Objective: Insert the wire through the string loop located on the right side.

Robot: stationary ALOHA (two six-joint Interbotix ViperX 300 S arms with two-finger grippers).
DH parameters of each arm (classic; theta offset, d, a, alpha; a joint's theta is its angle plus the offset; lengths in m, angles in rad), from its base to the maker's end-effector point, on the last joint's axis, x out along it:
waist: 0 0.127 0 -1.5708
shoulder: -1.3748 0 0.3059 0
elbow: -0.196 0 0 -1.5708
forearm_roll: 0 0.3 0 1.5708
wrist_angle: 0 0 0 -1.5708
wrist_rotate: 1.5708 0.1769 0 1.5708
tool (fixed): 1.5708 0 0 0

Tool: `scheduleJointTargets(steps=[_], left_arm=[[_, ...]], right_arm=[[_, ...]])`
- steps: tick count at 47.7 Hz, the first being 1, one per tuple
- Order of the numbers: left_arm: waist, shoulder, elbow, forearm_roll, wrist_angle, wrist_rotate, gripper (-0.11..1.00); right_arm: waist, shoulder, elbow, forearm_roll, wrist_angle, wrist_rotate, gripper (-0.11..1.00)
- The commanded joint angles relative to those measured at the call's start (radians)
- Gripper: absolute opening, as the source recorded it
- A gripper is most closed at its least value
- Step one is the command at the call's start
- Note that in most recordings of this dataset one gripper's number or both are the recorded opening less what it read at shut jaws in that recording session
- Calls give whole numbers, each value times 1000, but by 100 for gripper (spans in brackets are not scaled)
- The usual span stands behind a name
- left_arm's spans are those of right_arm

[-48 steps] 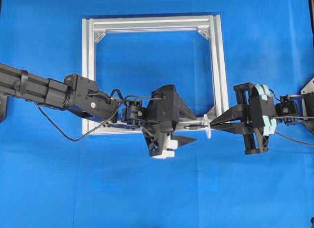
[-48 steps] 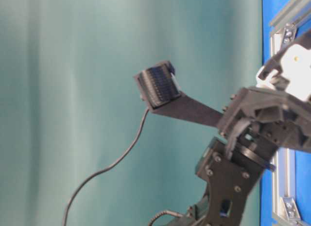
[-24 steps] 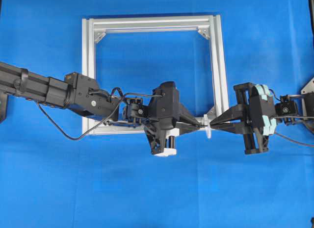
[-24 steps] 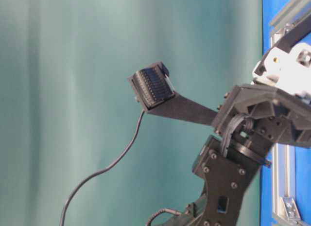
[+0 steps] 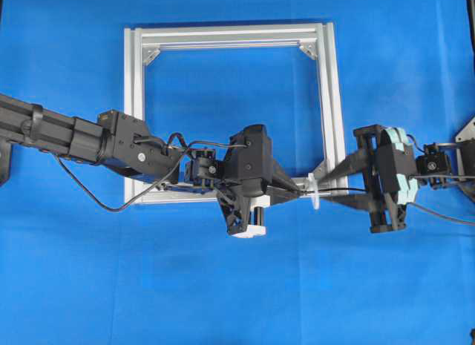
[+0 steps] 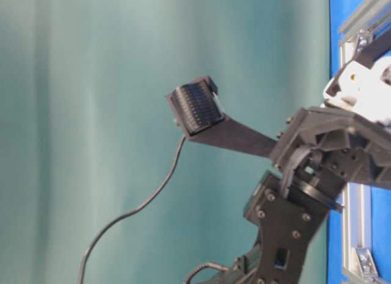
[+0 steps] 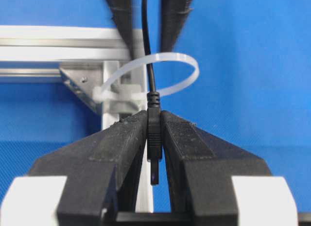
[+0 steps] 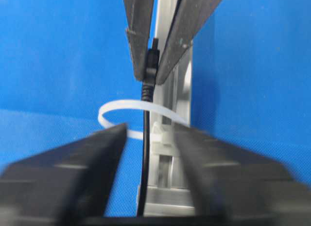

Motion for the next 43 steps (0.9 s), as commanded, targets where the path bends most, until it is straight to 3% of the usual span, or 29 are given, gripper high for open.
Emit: scheduleJointTargets(steps=[1, 7, 10, 29, 43], left_arm=[[-3, -20, -11, 2, -3, 2, 9], [-3, -20, -9, 0, -3, 2, 9], [-3, -20, -9, 2, -3, 2, 9], [-3, -40, 6, 2, -3, 5, 9], [-3, -179, 172, 2, -12, 3, 9]], right_arm=[[-6, -14, -6, 2, 3, 0, 46], [-8, -14, -6, 2, 5, 0, 82], [-8, -14, -6, 2, 3, 0, 93], [-8, -14, -6, 2, 3, 0, 91], [-8, -14, -6, 2, 5, -2, 91]])
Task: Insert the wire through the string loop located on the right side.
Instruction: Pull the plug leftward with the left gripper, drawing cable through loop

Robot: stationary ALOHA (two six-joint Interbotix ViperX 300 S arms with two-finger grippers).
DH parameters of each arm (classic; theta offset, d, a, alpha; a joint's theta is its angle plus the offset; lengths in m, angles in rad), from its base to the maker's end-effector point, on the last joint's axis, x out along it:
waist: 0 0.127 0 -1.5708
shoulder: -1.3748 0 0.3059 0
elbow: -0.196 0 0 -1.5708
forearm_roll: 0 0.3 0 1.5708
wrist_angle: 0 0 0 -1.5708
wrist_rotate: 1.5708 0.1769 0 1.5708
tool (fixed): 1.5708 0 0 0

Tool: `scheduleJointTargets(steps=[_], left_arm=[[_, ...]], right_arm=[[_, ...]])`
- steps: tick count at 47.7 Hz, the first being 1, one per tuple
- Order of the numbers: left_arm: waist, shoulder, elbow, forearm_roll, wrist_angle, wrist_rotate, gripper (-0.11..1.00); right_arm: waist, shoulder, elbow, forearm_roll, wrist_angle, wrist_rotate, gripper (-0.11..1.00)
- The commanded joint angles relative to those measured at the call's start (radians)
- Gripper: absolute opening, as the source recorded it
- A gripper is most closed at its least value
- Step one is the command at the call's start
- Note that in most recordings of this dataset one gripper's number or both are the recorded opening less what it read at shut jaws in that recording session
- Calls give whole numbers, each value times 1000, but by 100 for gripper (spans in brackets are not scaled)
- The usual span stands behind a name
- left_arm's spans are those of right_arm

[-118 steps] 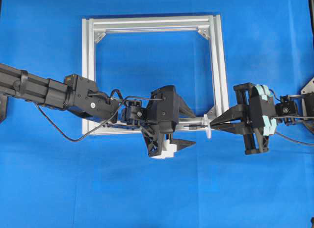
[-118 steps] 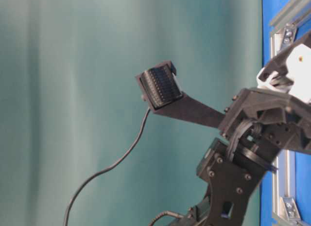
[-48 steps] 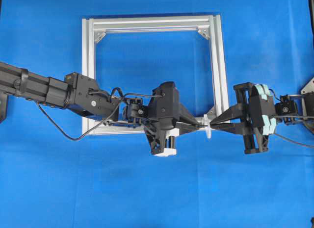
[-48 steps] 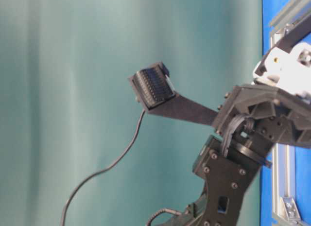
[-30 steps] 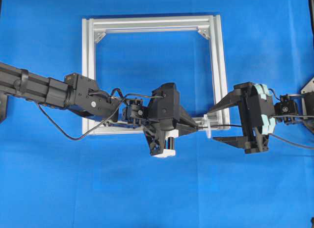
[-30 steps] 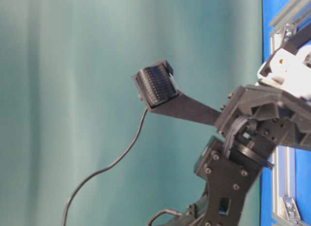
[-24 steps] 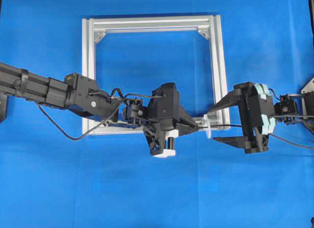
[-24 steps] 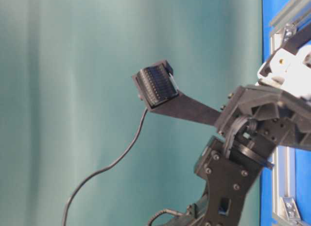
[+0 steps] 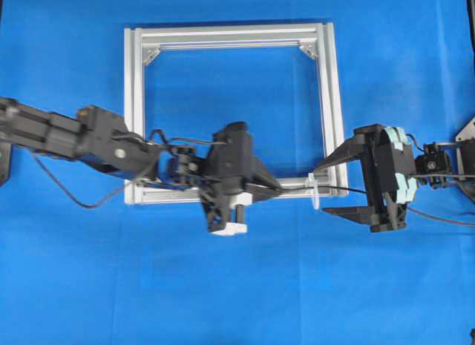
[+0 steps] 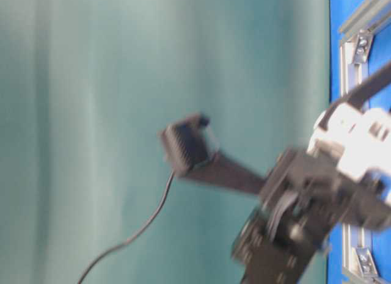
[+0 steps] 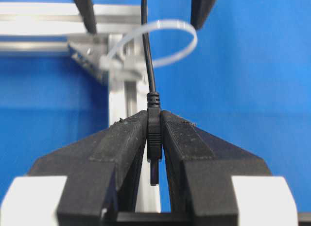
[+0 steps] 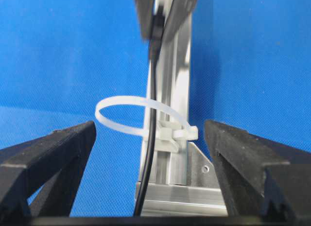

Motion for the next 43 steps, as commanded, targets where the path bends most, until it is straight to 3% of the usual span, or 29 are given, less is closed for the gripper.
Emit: scheduleJointTargets(steps=[1, 15, 30, 43], left_arm=[[-2, -87, 52, 2, -14, -3, 9], [-8, -219, 270, 0, -32, -9, 9], [-31, -442, 525, 0, -28, -75, 9], [-64, -575, 669, 2, -18, -75, 9]], right_arm=[[-2, -14, -5, 0, -5, -2, 91], [-2, -14, -5, -2, -5, -2, 91], [-2, -14, -5, -3, 9, -2, 91], [-2, -14, -5, -5, 11, -3, 91]])
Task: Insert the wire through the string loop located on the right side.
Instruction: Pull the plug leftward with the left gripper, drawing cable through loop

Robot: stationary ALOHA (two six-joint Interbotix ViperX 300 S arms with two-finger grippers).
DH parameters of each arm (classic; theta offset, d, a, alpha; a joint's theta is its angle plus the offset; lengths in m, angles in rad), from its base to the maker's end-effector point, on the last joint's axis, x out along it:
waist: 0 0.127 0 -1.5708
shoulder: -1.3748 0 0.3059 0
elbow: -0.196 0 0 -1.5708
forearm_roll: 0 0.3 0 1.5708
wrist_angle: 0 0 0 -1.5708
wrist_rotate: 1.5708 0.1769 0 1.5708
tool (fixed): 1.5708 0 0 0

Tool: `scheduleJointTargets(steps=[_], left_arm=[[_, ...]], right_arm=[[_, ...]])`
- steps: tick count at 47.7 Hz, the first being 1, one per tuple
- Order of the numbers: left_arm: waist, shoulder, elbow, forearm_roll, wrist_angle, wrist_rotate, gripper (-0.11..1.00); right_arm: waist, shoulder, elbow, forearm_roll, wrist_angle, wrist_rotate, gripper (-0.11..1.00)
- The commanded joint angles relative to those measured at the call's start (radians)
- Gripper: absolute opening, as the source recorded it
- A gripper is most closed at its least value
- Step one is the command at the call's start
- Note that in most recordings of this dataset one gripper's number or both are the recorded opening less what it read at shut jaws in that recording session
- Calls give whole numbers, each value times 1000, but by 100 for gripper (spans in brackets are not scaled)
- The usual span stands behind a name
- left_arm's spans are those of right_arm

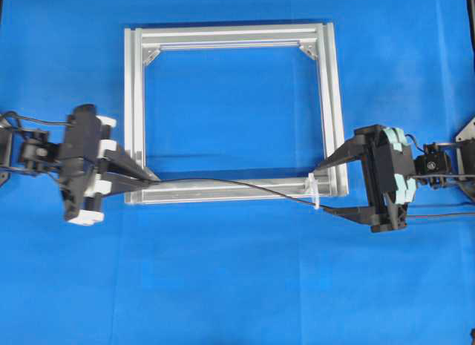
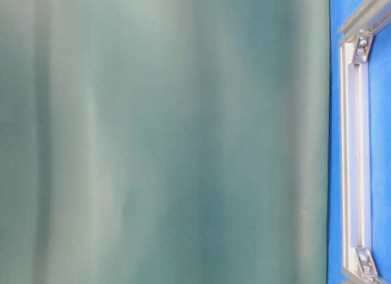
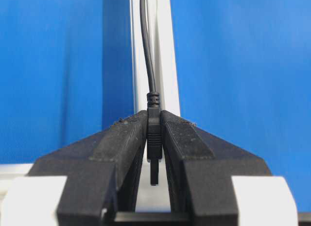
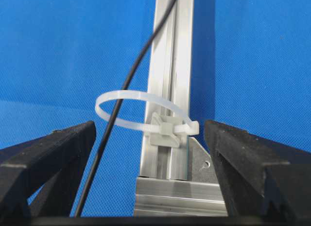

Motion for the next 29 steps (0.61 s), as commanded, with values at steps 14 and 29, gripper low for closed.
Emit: scheduleJointTargets(steps=[14, 29], left_arm=[[-21, -43, 31, 6, 80, 15, 9], [-21, -44, 34, 6, 114, 8, 9]], right_arm=[[0, -15, -6, -2, -5, -2, 91], [-2, -15, -6, -2, -5, -2, 91]])
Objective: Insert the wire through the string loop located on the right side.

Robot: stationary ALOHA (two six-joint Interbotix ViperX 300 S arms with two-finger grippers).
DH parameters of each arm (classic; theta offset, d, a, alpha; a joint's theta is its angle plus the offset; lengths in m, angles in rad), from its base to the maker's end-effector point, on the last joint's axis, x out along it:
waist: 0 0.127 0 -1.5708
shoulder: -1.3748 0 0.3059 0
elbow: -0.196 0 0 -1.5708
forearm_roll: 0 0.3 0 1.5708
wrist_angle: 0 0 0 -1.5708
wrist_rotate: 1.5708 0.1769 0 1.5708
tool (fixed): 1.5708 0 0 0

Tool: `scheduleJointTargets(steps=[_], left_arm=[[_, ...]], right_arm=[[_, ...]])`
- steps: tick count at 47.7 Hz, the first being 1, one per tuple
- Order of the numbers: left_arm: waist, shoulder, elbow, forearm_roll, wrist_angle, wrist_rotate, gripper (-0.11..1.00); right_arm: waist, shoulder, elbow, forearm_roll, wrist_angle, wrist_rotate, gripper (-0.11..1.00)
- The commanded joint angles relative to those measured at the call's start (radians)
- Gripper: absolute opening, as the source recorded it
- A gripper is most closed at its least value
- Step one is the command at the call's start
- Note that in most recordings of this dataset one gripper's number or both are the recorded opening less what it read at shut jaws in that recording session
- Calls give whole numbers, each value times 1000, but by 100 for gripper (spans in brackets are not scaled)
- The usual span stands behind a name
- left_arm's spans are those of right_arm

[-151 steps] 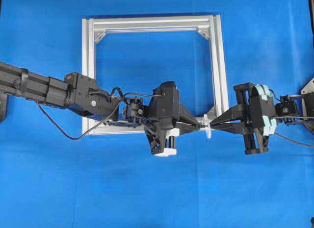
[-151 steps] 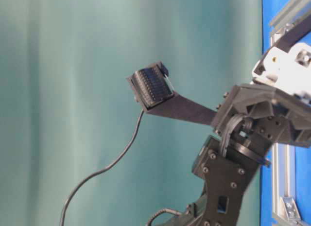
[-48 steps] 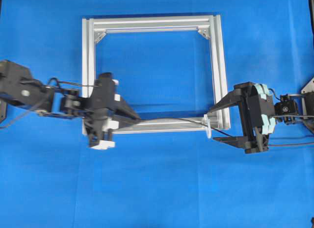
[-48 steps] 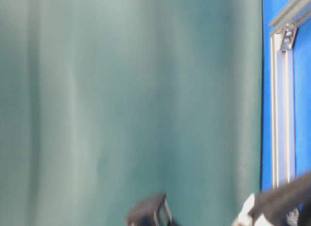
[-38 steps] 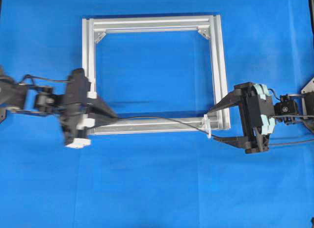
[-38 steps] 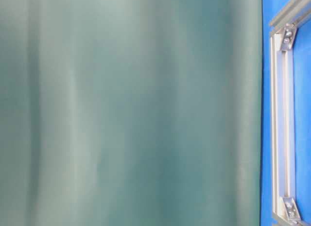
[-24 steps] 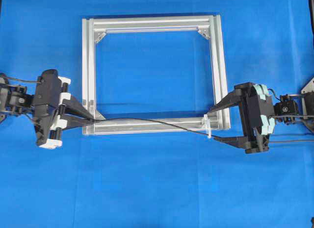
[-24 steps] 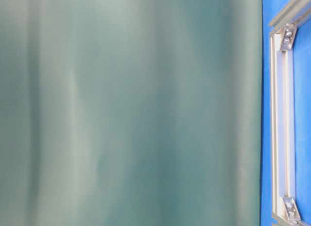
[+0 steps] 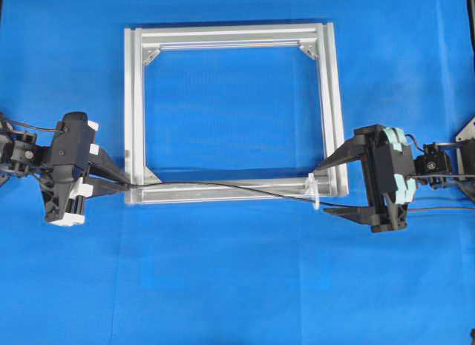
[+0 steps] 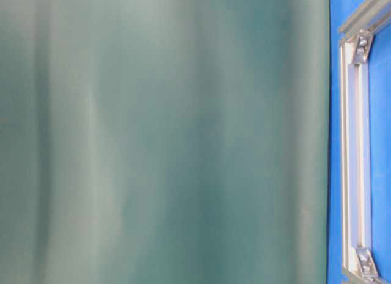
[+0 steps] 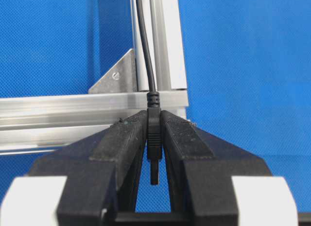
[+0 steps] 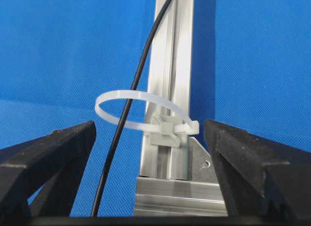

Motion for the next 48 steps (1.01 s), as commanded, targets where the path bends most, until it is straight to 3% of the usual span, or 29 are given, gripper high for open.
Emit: scheduleJointTargets(steps=[1, 8, 17, 21, 29, 48], left_arm=[[-5, -11, -5, 3, -2, -3, 9], [-5, -12, -6, 3, -2, -11, 13], [-5, -15, -5, 3, -2, -12, 67], [-5, -17, -5, 3, -2, -12, 85], [-5, -44, -8, 3, 2, -11, 75], [-5, -230, -40, 3, 130, -8, 76]], right_arm=[[-2, -14, -6, -2, -3, -2, 91], [-2, -14, -6, -2, -3, -3, 91], [-2, -14, -6, -2, -5, -2, 91], [-2, -15, -8, -2, 3, -2, 91], [-2, -43, -11, -2, 28, -2, 91], [-38, -221, -21, -2, 140, -49, 91]])
